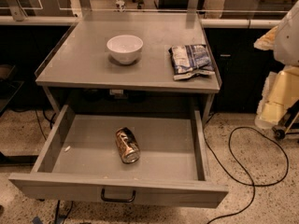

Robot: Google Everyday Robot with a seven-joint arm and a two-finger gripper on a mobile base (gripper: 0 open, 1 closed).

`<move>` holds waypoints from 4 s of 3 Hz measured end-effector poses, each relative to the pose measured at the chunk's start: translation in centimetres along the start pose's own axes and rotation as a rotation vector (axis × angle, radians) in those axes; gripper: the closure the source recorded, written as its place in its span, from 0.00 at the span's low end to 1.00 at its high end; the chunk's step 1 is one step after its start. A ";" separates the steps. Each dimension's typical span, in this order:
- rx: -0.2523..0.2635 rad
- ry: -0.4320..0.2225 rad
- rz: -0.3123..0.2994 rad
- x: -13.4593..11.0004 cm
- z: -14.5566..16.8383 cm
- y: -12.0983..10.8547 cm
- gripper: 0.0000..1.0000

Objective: Pick orange can from top drawer and place on counter

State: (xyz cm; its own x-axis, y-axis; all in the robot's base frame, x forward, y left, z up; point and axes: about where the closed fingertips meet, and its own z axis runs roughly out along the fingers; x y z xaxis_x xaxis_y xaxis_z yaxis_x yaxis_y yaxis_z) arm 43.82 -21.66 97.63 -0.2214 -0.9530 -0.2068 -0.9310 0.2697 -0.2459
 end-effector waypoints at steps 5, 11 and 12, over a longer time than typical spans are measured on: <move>0.058 0.097 0.186 -2.1 4.1 0.4 0.00; -0.139 -0.195 0.296 -12.7 15.8 5.0 0.00; -0.128 -0.196 0.339 -13.1 16.7 5.5 0.00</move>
Offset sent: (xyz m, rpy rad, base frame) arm 0.0168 0.0346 -0.0595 -0.1123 -0.0195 -0.3660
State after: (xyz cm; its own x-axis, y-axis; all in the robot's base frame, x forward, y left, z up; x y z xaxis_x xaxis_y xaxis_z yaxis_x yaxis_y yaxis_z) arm 46.44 -5.37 83.19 -0.4737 -0.7653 -0.4358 -0.8461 0.5327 -0.0158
